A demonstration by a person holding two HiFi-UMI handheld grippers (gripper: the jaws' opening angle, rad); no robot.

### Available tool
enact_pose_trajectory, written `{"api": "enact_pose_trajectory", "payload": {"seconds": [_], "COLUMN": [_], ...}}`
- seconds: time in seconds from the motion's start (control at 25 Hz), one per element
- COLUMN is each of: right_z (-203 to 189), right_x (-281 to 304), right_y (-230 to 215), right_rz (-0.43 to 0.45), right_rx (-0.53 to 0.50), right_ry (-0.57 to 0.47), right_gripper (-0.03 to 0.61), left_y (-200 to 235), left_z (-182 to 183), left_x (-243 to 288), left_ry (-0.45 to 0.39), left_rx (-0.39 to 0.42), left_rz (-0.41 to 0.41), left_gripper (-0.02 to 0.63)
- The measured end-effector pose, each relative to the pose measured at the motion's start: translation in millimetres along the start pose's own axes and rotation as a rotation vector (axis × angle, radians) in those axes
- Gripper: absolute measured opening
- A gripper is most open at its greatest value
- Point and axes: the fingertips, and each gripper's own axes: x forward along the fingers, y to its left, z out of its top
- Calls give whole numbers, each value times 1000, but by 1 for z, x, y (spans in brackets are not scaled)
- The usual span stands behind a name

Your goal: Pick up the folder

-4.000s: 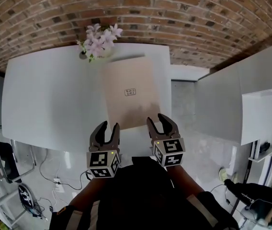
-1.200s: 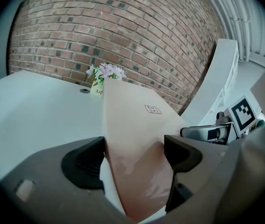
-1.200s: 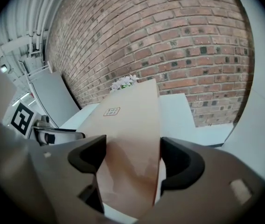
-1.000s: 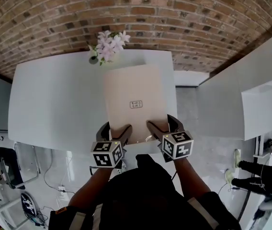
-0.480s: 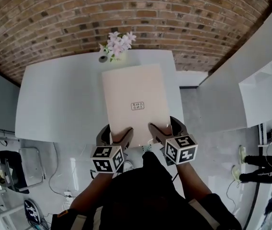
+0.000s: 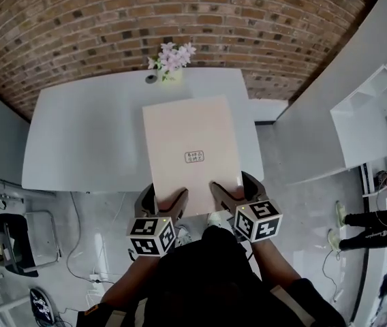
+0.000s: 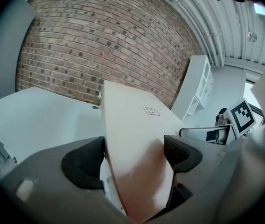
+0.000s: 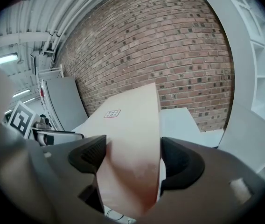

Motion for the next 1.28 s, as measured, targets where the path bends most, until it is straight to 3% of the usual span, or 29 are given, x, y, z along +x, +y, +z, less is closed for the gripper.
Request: {"api": "enact_pose_trajectory", "payload": {"seconds": [0.52,1.04,1.28], "right_z": [12,-30,-50], "right_x": [-82,-197,-231], "right_y": [-5,-46,-57], "right_rz": [20,75,67], "right_rx": [-70,-54,-80], "right_ry": [-74,-140,-145], "right_gripper": [370,370,367], "left_y": [-71,-187,-218], "left_z": [-1,-52,-77], "left_x": [-45,-88,-99], "left_ry": [-89,-133,-141], "left_rx": [17,53,63], "left_rz": [2,47,57], "left_gripper": [408,408,408]}}
